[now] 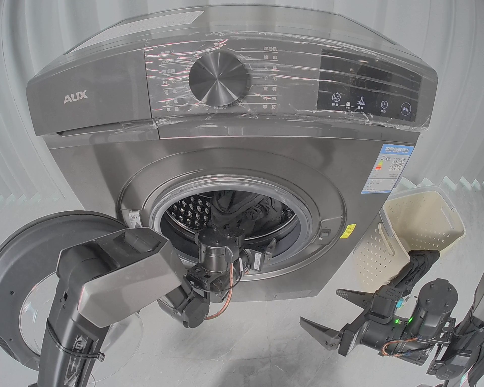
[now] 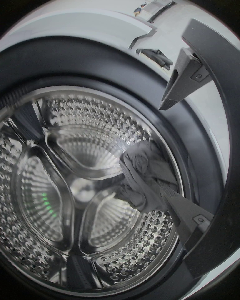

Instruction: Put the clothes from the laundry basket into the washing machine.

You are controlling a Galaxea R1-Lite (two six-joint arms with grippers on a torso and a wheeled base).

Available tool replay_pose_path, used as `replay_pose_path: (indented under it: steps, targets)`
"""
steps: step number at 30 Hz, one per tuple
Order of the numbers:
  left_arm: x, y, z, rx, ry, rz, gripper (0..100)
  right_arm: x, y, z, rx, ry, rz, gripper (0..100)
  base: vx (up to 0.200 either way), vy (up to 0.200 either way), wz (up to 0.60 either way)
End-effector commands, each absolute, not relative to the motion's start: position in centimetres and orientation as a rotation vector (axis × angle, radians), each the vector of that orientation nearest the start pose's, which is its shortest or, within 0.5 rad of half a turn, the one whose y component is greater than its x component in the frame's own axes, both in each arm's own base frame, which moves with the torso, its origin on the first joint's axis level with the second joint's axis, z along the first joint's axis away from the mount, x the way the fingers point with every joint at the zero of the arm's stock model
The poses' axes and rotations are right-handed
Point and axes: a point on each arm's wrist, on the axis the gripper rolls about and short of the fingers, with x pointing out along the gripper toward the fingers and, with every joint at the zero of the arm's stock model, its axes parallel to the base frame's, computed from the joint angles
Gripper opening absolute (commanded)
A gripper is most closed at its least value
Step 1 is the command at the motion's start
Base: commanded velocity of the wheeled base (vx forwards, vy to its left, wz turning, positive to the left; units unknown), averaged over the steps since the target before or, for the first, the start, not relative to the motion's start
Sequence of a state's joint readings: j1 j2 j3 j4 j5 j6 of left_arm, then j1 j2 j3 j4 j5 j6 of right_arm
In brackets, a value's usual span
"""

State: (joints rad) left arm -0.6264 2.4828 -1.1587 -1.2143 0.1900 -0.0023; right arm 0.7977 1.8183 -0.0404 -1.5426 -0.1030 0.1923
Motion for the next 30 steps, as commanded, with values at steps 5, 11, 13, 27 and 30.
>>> replay_pose_path:
  steps: [5, 11, 13, 27, 30]
  targets:
    - [29.6, -28.1, 5.4, 0.021, 0.083, -0.579, 100, 14.8, 14.8, 8.1, 0.083, 0.284, 0.667, 100, 0.0, 0.0, 0.0]
    - [25.1, -26.7, 8.9, -0.04, 0.085, -0.621, 100, 14.5, 14.4, 8.4, 0.082, 0.269, 0.654, 100, 0.0, 0.0, 0.0]
    - [23.6, -25.3, 10.9, -0.085, 0.069, -0.628, 100, 14.7, 13.9, 9.1, 0.083, 0.232, 0.635, 100, 0.0, 0.0, 0.0]
    - [13.8, -15.4, 14.6, -0.235, 0.095, -0.572, 100, 13.5, 10.7, 12.3, 0.11, 0.092, 0.563, 100, 0.0, 0.0, 0.0]
    - [12.6, -13.7, 14.2, -0.205, 0.102, -0.565, 100, 13.2, 9.7, 12.5, 0.107, 0.111, 0.529, 100, 0.0, 0.0, 0.0]
